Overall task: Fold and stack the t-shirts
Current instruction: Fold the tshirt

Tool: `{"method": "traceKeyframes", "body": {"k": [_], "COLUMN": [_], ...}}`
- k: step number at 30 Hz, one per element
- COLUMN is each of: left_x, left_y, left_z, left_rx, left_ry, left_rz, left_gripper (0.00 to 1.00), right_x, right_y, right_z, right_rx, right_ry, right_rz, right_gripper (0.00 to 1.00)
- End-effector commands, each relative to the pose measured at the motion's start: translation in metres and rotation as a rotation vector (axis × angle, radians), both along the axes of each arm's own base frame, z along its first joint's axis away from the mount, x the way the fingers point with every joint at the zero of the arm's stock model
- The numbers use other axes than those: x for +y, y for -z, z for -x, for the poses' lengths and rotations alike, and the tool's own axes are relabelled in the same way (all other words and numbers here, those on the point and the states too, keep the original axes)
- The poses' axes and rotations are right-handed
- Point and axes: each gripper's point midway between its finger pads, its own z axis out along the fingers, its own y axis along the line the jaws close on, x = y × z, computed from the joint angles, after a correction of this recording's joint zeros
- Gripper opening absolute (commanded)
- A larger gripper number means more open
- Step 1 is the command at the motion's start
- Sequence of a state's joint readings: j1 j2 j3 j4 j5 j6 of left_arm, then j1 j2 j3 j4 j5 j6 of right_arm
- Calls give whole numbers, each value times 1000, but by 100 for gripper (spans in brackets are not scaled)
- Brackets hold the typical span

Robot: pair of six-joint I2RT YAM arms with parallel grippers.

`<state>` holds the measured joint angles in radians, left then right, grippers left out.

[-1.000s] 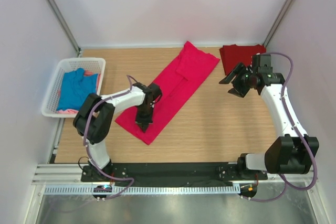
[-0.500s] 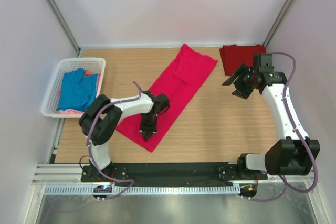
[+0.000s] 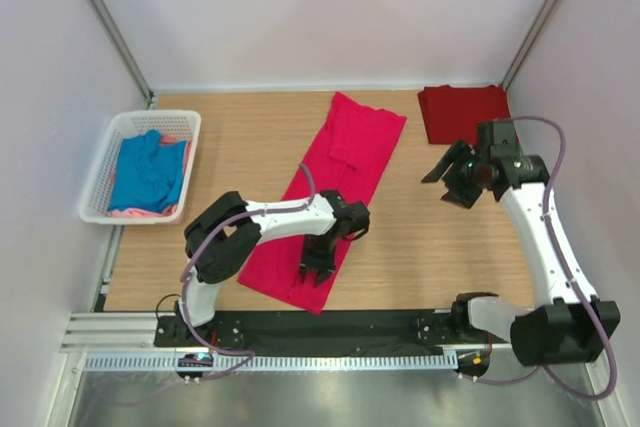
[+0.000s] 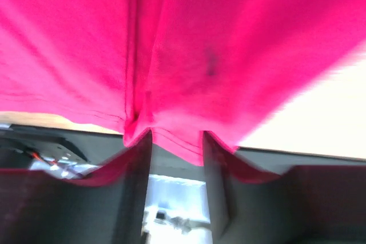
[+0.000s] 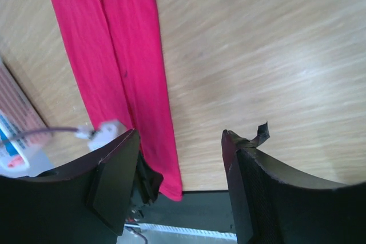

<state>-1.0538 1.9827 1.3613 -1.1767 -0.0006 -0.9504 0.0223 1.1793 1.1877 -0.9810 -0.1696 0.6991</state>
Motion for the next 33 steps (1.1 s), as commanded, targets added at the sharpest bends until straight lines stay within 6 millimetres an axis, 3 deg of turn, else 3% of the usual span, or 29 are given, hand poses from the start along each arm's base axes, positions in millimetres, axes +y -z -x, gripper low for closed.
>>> {"method": "traceKeyframes", "body": {"k": [1,2,3,4,6,7,9,10,11,12,13,14,15,17,18,21,28,33], "left_x": [0,4,7,10,24,39,68,86,92,100,117,126,133,153,158,175,178,177], "left_y": [-49,-59,-69,-73,-73,-73,-69,-58,-60,-59,-58,-59,-58,-57,-59,-51,-38,-22], "left_z": [-37,-47,-53,-54,-68,-64,-80,-74,-72,-74,-79,-76,-78,-80,-81,-73,-67,-60], "left_rx": [-143,-162,-184,-180,-179,-161,-171,-142,-125,-114,-106,-96,-100,-111,-121,-87,-33,59], "left_ry": [17,3,13,3,-54,-61,-138,-147,-178,-214,-281,-296,-312,-350,-358,-386,-407,-424], "left_rz": [42,64,107,144,197,215,215,191,223,243,247,267,275,281,290,272,251,230], "left_gripper": [45,47,47,48,48,48,48,48,48,48,48,48,48,48,48,47,46,43], "right_x": [33,41,61,70,77,100,114,127,149,166,181,200,211,235,253,280,313,314], "right_y": [15,21,16,35,41,51,60,63,66,79,72,73,85,84,92,109,138,156], "right_z": [44,51,60,73,80,99,105,109,127,131,131,148,150,157,161,176,206,219], "right_rx": [43,44,12,51,16,46,19,27,38,67,44,50,60,63,69,120,205,227], "right_ry": [-13,2,9,21,67,35,32,39,-45,-74,-87,-130,-140,-151,-166,-171,-162,-156], "right_rz": [-34,-34,-90,-101,-98,-121,-67,-74,-65,-23,-23,-19,26,-4,-24,-73,-111,-73], "right_gripper": [66,66,65,64,62,61,61,61,61,61,61,57,55,51,48,45,43,43]}}
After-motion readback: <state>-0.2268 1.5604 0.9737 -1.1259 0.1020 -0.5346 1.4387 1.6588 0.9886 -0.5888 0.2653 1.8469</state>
